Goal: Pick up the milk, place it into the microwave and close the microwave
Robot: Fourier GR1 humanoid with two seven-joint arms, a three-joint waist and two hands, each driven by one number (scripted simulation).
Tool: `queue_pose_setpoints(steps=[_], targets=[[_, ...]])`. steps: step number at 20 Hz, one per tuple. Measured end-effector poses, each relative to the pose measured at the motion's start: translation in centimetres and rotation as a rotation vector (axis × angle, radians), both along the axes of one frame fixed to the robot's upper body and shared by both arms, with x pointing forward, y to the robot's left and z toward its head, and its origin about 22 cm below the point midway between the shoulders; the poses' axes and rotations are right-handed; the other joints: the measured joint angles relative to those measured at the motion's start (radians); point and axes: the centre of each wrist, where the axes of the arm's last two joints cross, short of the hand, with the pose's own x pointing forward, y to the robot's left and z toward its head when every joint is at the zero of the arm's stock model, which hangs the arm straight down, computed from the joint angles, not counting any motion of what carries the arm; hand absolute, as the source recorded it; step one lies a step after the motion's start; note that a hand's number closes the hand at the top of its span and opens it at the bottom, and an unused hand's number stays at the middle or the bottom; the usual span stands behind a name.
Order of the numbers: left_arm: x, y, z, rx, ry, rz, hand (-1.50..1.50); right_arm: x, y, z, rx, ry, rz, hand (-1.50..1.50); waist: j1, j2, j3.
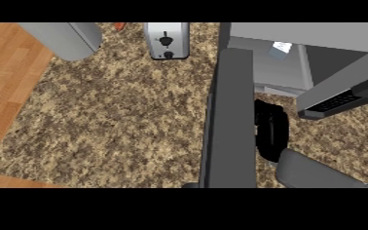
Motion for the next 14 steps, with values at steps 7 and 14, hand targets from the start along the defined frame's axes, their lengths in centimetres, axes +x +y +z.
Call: queue_pose_setpoints(steps=[7,14], targets=[[0.4,0.4,-0.2,0.003,-0.003,-0.012,-1.5,2.2,-0.9,2.5,0.007,0.009,-0.028,1.5,0.008,0.0,0.0],[0.7,0.7,-0.4,0.004,-0.003,-0.017,-1.5,6.1,-2.5,4.4,-0.035,-0.062,-0.119,1.5,0.021,0.009,0.006]])
